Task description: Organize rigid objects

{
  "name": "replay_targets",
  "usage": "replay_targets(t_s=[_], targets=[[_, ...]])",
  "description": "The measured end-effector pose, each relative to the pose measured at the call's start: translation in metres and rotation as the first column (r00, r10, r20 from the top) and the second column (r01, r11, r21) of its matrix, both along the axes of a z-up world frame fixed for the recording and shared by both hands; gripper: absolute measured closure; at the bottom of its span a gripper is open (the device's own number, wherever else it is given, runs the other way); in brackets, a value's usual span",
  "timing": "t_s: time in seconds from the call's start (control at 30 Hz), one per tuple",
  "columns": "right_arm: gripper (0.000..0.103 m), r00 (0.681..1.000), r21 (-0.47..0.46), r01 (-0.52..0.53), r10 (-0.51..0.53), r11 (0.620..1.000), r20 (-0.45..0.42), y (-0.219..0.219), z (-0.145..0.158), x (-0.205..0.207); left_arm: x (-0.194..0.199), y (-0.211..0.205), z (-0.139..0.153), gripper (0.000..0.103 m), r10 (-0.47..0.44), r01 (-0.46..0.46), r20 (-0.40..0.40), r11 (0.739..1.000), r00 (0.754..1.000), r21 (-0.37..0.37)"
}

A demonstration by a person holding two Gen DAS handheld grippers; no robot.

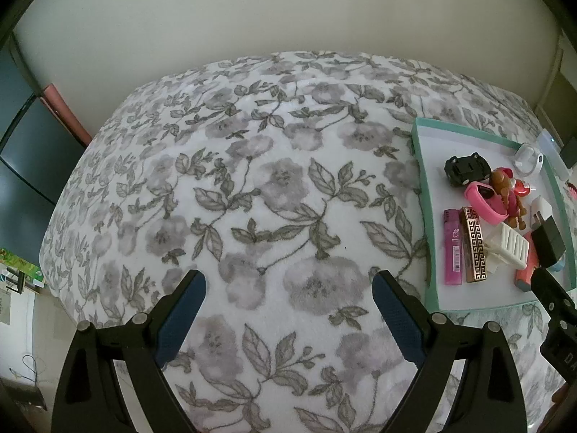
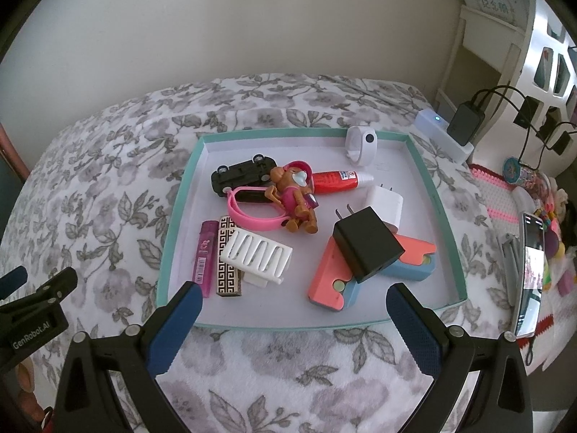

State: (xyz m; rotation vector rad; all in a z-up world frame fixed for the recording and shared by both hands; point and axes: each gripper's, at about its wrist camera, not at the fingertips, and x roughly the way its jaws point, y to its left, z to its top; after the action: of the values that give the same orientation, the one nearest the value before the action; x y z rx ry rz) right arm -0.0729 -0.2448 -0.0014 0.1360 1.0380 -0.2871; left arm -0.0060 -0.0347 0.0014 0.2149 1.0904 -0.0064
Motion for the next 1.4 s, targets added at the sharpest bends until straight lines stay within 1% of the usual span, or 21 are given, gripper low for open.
replay_targets(t_s=[1.1,1.4], targets=[[0.0,1.0,-0.009,-0.007,0.007,1.0,-0.009,0.001,-0.003,0.0017,-0.0003,-0.0014,-0.0001,0.009,0.001,-0.001,0.002,1.0,1.0,0.008],[0.0,1.0,-0.009,-0.009,0.009,1.0,-0.009,0.0008,-0.0031,0.002,-0.0003,0.0012,0.0033,0.009,0.002,-0.001,0.012,1.0,1.0,-0.006]])
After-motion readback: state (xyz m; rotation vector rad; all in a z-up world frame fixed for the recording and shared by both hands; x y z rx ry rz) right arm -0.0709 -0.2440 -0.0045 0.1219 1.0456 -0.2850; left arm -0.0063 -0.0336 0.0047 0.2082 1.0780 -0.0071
